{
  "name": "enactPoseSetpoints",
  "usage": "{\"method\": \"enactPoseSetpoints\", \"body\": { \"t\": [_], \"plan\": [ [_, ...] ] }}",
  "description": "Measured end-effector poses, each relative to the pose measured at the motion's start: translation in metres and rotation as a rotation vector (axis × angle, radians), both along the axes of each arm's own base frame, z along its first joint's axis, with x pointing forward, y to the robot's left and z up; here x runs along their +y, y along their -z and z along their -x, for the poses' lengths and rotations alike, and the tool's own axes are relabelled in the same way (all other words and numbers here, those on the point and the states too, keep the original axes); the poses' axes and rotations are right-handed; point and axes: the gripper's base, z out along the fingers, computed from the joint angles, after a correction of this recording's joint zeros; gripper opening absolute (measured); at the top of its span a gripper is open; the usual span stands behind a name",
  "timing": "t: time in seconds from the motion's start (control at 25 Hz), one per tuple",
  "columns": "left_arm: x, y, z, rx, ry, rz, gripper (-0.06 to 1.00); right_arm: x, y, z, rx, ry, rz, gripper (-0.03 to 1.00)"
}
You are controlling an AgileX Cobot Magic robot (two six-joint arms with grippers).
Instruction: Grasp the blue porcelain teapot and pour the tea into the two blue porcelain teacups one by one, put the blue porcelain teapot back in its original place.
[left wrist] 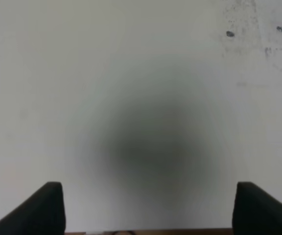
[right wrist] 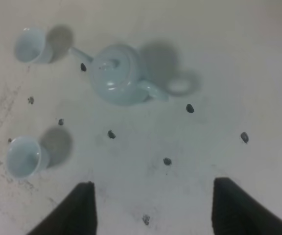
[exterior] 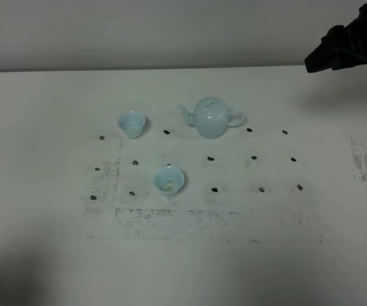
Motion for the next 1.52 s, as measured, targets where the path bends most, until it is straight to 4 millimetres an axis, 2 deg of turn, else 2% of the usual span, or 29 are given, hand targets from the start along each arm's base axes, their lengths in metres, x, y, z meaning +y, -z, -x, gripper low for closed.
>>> {"method": "enactPoseSetpoints", "body": {
  "t": [0.12, 0.48, 0.84, 1.52],
  "plan": [
    [-0.001, 0.011, 0.007, -0.034, 0.009, -0.013, 0.64, 0.0, 0.0, 0.0, 0.0, 0.0, 0.0, 0.54],
    [-0.004, 0.011, 0.029, -0.186, 0.015, -0.042, 0.58, 0.0, 0.0, 0.0, -0.001, 0.0, 0.0, 0.54],
    [-0.005, 0.012, 0.035, -0.232, 0.02, -0.054, 0.56, 0.0, 0.0, 0.0, -0.003, 0.0, 0.001, 0.54],
    [-0.005, 0.012, 0.035, -0.231, 0.02, -0.053, 0.56, -0.001, -0.001, -0.002, -0.036, -0.021, 0.021, 0.53]
  ]
}}
